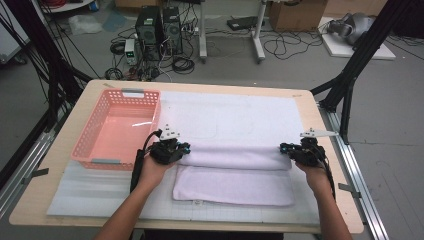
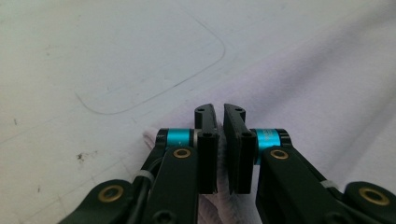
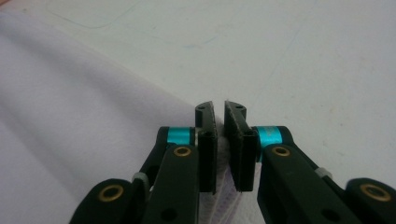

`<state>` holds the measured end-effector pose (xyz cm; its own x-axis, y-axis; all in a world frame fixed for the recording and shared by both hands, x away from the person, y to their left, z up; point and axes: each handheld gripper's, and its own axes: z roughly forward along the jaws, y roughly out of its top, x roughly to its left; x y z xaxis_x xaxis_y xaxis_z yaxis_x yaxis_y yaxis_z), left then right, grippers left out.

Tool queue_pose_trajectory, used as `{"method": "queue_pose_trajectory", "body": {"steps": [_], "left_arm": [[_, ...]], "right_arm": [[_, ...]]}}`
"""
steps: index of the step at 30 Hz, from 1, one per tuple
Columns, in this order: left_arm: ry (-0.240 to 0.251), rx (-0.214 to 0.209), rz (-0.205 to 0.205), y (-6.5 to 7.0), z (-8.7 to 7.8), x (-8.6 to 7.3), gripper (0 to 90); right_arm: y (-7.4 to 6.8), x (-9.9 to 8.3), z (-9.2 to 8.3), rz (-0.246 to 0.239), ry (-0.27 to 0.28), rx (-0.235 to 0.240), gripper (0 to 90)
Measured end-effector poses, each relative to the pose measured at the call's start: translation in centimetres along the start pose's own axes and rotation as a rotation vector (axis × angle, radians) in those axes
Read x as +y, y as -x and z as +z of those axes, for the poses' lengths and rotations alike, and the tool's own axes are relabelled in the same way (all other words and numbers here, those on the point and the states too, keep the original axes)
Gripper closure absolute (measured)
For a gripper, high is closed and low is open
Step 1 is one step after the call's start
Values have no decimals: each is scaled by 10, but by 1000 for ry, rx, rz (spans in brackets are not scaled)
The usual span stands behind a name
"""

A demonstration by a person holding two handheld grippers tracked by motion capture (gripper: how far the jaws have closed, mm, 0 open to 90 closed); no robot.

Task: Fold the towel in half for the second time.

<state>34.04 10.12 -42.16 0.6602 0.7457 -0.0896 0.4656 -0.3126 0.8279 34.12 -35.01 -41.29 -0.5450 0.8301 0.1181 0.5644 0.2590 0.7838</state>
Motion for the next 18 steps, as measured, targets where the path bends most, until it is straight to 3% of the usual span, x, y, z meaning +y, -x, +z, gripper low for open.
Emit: {"method": "queue_pose_trajectory", "body": {"steps": [3,4,6,10,15,18], "left_arm": [[42,-11,5,5,-10,-5,845],[70,-17,6,9,-17,-11,846],[80,-20,10,10,-20,-15,846],[151,-57,18,17,-35,-27,846],[166,-77,29,27,-43,-33,845],[168,-83,50,35,-50,-44,845]], "right_arm": [[-3,-4,-8,5,24,6,834],[-7,-11,-20,10,78,19,834],[-9,-13,-24,10,91,25,834],[-24,-31,-43,-23,136,39,834],[-31,-46,-51,-9,147,37,834],[-38,-58,-58,-2,155,31,833]]}}
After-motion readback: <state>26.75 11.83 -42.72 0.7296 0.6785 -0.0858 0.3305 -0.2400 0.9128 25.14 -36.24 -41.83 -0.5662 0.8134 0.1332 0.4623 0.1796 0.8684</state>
